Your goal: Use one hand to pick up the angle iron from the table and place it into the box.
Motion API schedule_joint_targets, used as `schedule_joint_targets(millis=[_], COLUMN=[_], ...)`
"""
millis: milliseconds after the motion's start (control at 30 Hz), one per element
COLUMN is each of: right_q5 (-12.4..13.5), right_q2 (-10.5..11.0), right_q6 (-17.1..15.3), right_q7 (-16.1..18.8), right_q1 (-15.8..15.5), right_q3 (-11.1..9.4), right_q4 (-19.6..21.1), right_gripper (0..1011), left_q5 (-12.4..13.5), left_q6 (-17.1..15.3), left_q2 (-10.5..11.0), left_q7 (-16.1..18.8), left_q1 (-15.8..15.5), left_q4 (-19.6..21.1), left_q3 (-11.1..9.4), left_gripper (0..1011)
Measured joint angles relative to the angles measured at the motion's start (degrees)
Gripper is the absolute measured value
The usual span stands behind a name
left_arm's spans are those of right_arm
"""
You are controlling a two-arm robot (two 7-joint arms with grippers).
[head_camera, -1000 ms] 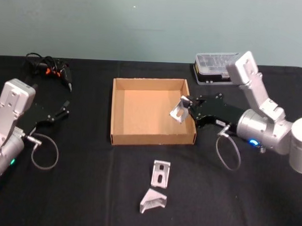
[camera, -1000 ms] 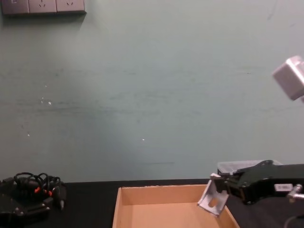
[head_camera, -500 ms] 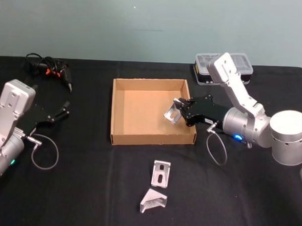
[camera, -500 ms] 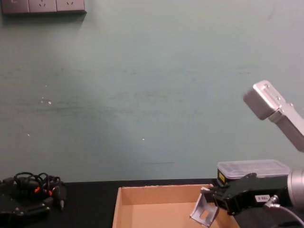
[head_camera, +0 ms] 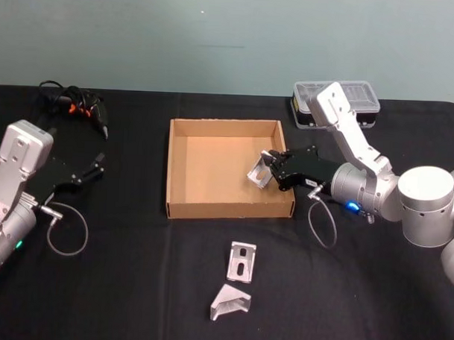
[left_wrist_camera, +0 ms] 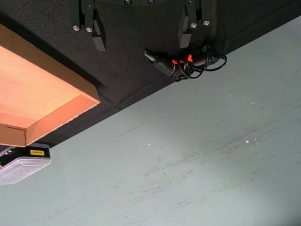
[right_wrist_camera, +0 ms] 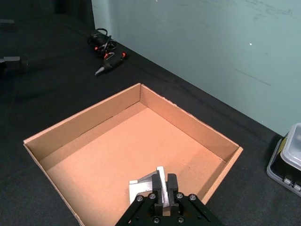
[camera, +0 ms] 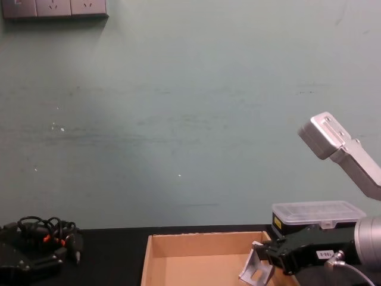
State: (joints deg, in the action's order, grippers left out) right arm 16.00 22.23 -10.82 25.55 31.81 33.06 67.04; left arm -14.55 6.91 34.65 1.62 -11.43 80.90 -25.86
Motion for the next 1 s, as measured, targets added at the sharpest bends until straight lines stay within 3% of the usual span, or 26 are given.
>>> schedule_joint_targets(millis=[167, 467, 667, 1000], right_q5=[-0.70, -1.75, -1.99, -0.68], right_q2=[-0.37, -0.44, 0.43, 3.34], right_q6=[-0.18, -0.29, -0.14, -0.73], right_q7=[0.78, 1.35, 0.75, -0.11], right_q1=[0.05, -0.55, -2.55, -8.74], right_q3=[-0.30, -1.34, -3.19, -7.12], right_q4=[-0.51, 0.74, 4.98, 16.56], right_gripper=[144, 435, 634, 916], left_q5=[0.00, 0.00, 0.00, 0.00], left_q6=[0.00, 0.00, 0.00, 0.00], left_q2=[0.00, 0.00, 0.00, 0.00], left_q7=[0.00, 0.00, 0.00, 0.00], left_q1=[0.00, 0.00, 0.00, 0.00], left_q4=[0.00, 0.00, 0.00, 0.00], left_q3=[0.00, 0.00, 0.00, 0.00], left_gripper=[1011, 1011, 1011, 1011])
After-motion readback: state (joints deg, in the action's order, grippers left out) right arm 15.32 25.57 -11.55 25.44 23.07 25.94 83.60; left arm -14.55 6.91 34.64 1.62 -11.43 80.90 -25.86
